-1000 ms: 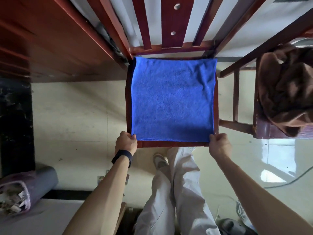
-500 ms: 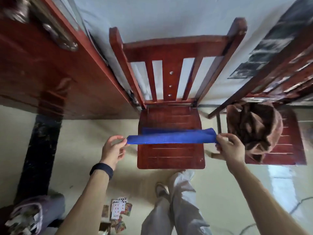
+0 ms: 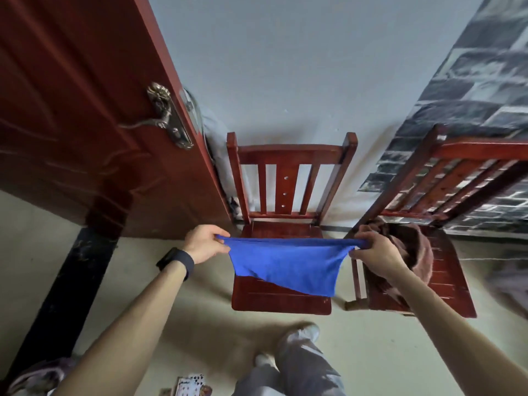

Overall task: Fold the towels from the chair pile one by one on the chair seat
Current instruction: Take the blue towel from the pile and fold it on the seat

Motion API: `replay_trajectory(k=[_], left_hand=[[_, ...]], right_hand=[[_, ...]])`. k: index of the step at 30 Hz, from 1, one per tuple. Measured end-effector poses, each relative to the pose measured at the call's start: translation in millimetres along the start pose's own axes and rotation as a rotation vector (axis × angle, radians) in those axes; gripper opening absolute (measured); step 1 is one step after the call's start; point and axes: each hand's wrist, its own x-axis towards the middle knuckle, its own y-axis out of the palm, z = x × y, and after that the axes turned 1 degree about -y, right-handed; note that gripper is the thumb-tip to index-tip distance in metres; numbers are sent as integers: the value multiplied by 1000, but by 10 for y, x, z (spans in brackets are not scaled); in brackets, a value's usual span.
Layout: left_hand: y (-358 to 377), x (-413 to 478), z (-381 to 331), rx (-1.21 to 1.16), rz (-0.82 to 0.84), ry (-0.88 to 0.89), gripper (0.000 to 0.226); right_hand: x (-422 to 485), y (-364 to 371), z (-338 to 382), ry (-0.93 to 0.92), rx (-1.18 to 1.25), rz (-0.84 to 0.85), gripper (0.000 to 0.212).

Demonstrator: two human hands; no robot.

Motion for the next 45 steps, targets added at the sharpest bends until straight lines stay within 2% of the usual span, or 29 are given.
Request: replay_trajectory(k=[3, 6, 9, 11, 13, 16, 19, 23, 27, 32, 35, 39, 45], left_hand=[[1, -72, -9, 425, -208, 160, 13], [50, -98, 105, 791, -371, 445, 16], [128, -137, 284, 1065, -404, 650, 25], [154, -152, 383, 1145, -427, 738, 18], [151, -106, 433, 1195, -447, 767, 11], [121, 97, 384, 1274, -421, 725, 16], [88, 357, 237, 1335, -359, 629, 19], [80, 647, 95, 1376, -319, 539, 8], [57, 830, -30, 1307, -347, 474, 14], [137, 989, -73, 1146, -375, 493, 23], [225, 1028, 16, 1067, -384, 498, 25], [518, 989, 280, 1041, -338, 462, 29], [1201, 787, 972, 1061, -168, 417, 36]], right_hand=[[-78, -66, 48, -309, -418, -107, 12], [-147, 17, -94, -602, -611, -262, 9], [-194, 118, -300, -628, -669, -211, 13], [-219, 136, -369, -567, -735, -131, 13], [-182, 90, -350, -510, -757, -54, 13], [28, 22, -238, -467, -787, -14, 17], [295, -3, -96, -459, -828, 12, 17], [604, 39, -4, -469, -868, 22, 18], [787, 77, 9, -439, -861, -18, 20], [941, 83, -48, -405, -844, -86, 19], [988, 169, -150, -439, -826, -135, 14], [966, 487, -439, -407, -854, -117, 21], [686, 1161, -1114, -289, -892, 64, 39]])
